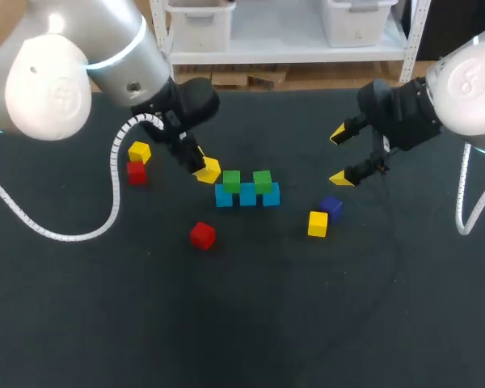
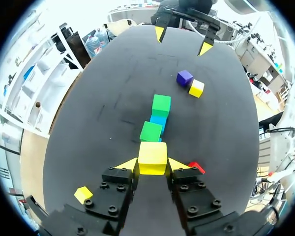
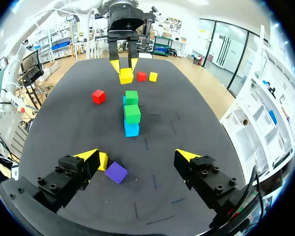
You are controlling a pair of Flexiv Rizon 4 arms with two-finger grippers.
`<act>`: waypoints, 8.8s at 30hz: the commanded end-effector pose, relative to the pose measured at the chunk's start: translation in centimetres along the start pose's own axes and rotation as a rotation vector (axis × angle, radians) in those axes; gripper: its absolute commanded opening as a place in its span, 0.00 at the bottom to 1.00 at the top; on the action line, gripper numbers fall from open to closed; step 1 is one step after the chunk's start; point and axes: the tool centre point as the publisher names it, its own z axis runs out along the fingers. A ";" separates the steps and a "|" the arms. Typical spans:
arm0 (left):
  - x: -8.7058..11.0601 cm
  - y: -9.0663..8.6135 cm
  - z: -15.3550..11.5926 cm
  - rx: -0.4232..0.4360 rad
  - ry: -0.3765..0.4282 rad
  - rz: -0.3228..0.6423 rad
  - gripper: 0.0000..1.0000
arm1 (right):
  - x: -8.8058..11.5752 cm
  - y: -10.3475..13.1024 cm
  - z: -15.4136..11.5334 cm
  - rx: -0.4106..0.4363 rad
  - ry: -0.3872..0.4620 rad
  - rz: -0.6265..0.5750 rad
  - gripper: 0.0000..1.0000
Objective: Place the blue cubes, place green cubes on the blue cubes, place the yellow cubes on the green cubes, then place the red cubes on the yellow cubes, and place purple cube on the red cubes.
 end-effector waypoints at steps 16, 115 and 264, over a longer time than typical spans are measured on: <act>-0.6 0.7 1.2 0.024 -0.010 0.014 0.00 | 0.1 0.0 0.0 -0.001 -0.004 -0.001 1.00; 9.1 0.2 4.0 0.012 0.057 -0.128 0.00 | 0.1 0.0 0.0 -0.001 -0.004 -0.001 1.00; 6.2 0.1 -1.8 -0.042 -0.050 -0.034 1.00 | -3.3 1.4 10.5 -0.222 -0.056 -0.074 0.00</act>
